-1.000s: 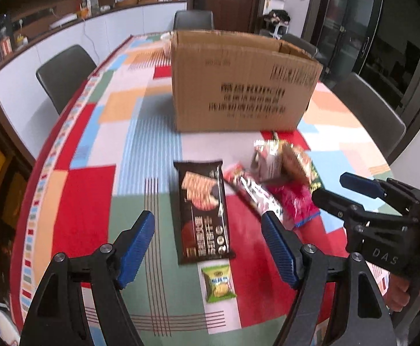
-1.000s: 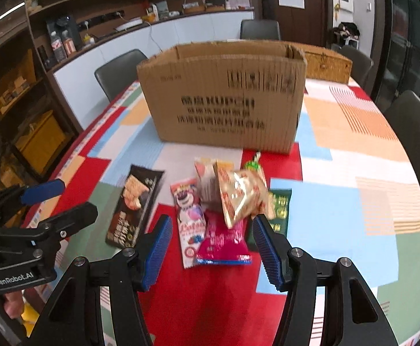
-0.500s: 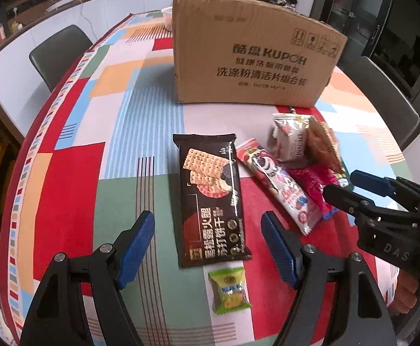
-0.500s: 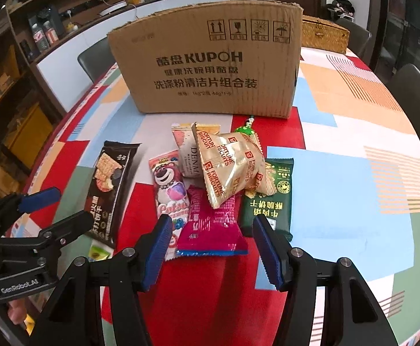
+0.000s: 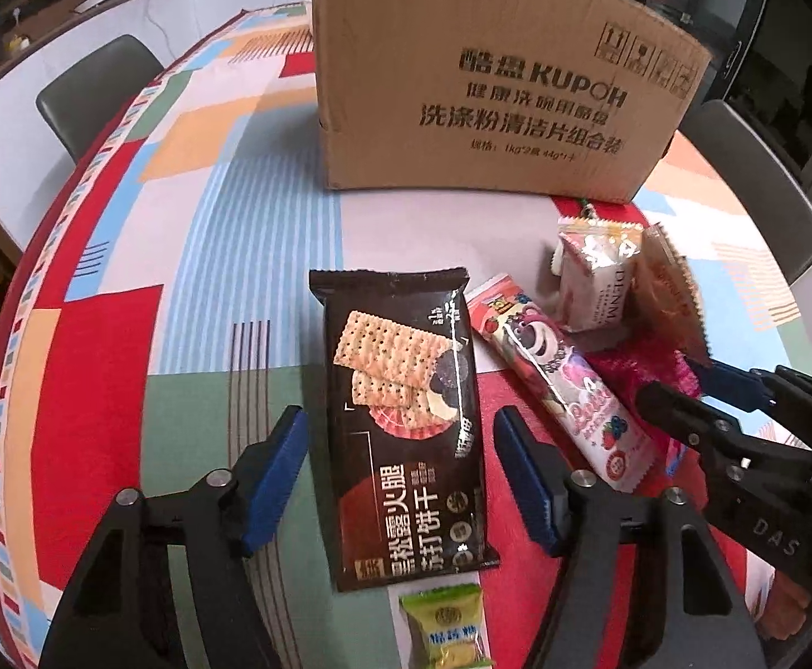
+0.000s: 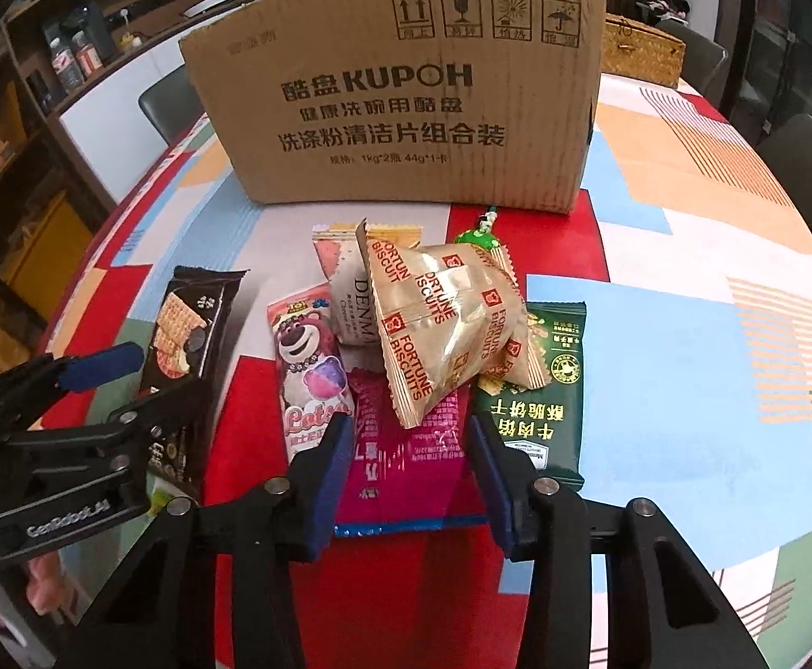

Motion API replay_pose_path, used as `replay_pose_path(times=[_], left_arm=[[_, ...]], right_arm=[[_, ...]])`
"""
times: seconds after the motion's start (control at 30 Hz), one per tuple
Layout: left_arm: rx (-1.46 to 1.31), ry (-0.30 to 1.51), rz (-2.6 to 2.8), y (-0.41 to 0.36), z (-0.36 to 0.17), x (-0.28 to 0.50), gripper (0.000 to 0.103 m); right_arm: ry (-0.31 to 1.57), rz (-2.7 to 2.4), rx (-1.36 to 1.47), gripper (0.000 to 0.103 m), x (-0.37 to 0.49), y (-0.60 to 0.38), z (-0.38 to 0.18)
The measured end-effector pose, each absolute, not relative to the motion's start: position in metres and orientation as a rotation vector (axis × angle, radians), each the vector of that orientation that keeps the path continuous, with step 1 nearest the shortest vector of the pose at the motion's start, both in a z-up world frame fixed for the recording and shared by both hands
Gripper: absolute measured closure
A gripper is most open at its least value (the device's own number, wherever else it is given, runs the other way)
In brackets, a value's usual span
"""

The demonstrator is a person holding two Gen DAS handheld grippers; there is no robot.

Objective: Organize snacks
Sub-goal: 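Grasp the dark cracker packet with the left tool while the right grasps the pink bag, then carry both packets over the box and release them inside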

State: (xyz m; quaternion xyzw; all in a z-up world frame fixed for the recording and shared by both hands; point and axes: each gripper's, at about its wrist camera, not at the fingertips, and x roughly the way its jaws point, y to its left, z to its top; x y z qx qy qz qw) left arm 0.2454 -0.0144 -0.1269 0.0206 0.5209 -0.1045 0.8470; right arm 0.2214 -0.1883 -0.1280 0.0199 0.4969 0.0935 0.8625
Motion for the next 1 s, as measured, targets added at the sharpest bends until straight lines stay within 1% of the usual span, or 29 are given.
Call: replay_pose_path(times=[0.1,0.17,0.23,0.3,0.5,0.67,1.0], left_arm=[[0.032,1.12,-0.227,-0.015,-0.133,0.249,0.046],[0.022,1.126,-0.23,-0.014,-0.136,0.25,0.048],[0.017,1.127,-0.228,-0.013,-0.136,0.251,0.054],[0.014,1.129,-0.231,-0.013,-0.136,0.252,0.055],[0.015,1.124,-0.236,-0.013,-0.133,0.25,0.055],[0.024,1.09,-0.238,-0.012,-0.118,0.242,0.055],[-0.004,1.035,-0.269,-0.012,-0.091,0.224,0.055]], right_arm=[[1.045,0.199,0.036,0.061,0.222,-0.187,-0.13],[1.045,0.201,0.031,0.061,0.223,-0.187,-0.13],[1.049,0.202,0.024,0.062,0.225,-0.185,-0.132],[1.055,0.205,0.017,0.065,0.226,-0.183,-0.134],[1.047,0.202,-0.006,0.068,0.225,-0.179,-0.134],[1.047,0.206,0.013,0.069,0.221,-0.184,-0.131],[0.984,0.246,0.049,0.069,0.201,-0.186,-0.106]])
